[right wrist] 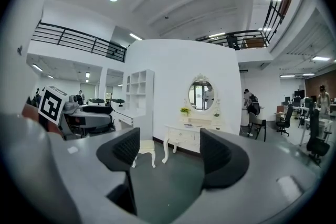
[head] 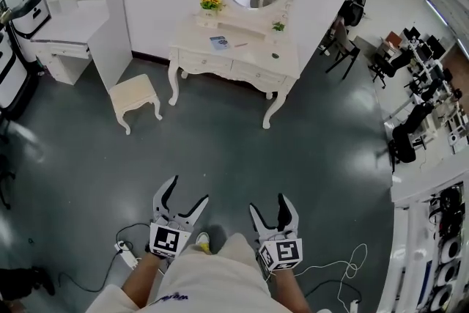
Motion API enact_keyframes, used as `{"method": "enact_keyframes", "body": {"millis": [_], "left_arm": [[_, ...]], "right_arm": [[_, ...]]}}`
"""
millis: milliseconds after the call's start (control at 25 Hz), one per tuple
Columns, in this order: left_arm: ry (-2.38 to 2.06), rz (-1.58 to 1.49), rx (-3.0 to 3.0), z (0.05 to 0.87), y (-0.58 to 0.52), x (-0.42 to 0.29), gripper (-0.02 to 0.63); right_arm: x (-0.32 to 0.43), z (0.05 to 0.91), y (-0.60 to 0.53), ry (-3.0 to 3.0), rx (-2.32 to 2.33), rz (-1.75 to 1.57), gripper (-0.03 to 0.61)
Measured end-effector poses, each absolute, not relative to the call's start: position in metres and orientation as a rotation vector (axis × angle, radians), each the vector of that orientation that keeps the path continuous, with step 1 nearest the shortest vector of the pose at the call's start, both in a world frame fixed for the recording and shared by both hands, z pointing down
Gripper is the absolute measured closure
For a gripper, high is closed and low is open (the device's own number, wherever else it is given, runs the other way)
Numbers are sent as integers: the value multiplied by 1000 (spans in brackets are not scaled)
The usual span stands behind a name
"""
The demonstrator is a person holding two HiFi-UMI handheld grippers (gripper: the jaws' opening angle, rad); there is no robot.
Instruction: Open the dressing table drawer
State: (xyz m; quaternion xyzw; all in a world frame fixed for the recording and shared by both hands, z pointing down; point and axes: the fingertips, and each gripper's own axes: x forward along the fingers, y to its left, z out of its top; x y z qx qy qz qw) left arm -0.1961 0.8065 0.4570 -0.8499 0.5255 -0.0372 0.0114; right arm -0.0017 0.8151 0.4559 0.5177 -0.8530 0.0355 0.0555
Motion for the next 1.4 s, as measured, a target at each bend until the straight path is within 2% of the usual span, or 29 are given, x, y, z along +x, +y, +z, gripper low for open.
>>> {"method": "enact_keyframes", "body": {"millis": [320,640,1000,1400], "left_arm": [[1589,-198,-2708,483,776,-195,253],[1620,-173,-2689,457,741,-208,253],[1675,-260,-2660,457,625,-211,253],[1703,-318,-2627,431,476,-180,253]], "right_arm": [[6,475,803,-2507,1555,128,225],[-15,472,749,-2561,1505,197,225],[-14,487,610,-2595,1482,218,225],[19,464,462,-2692,1527,218,225]]}}
